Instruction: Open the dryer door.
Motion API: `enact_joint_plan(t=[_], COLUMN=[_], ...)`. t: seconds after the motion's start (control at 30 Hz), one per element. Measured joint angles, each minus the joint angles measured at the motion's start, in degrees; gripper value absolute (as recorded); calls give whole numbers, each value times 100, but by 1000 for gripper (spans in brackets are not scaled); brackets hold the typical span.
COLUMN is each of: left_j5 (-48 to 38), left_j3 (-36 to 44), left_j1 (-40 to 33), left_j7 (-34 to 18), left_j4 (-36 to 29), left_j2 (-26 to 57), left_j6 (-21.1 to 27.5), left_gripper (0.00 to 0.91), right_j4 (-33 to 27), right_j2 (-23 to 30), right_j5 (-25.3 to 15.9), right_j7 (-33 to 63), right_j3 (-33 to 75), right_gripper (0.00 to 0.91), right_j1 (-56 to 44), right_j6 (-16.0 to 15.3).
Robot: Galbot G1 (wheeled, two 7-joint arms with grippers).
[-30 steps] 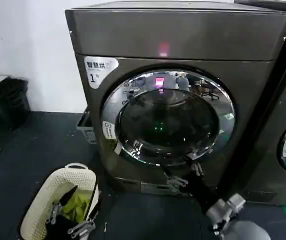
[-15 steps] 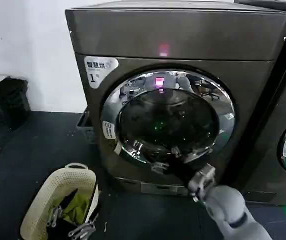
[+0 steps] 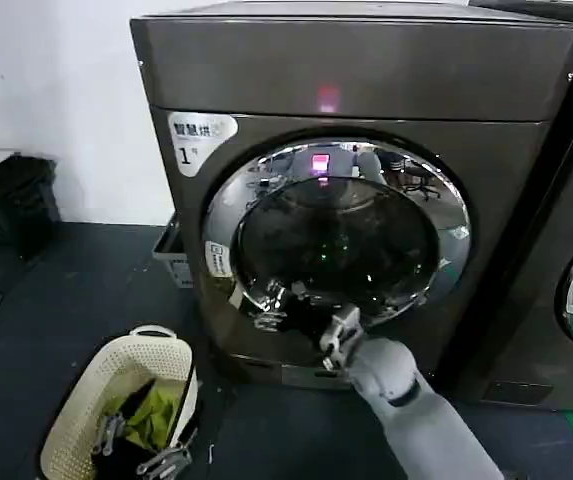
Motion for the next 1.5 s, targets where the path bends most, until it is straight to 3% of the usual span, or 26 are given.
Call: enact_joint_plan(t=[0.2,0.57,0.73,1.03,1.2,1.3,1.5], left_j5=[2,15,-108,-448,-917,-975,-1297], left_j3=[0,-7,-66,-377,-563,-528,-587], left_j1=[-5,-82,-201,-525,-795,-929,-1242], left_j7=[-6,95,84,37,-253,-529,-707], left_j4=[15,129,306,574,719,777,896], left_j2=[2,43,133,488,952,1158,1553], left_j6=[-7,-65,-63,192,302,74,525], left_gripper=[907,907,907,907,907,907,907], right_j4=[-266,-566,-732,-756,-740,-652,-484], right_j2=[215,376,362,188,111,45,-70], right_j5=[-1,-42,-86,-16,13,3,-15], right_j7=[4,-257,-625,-1153,-1520,-1806,-2212], right_j3=[-194,-250,-233,-254,-233,-155,-39], right_gripper=[907,907,907,907,907,907,907], right_j1=[290,569,613,677,648,546,360], right_j6=[160,137,489,697,676,641,633])
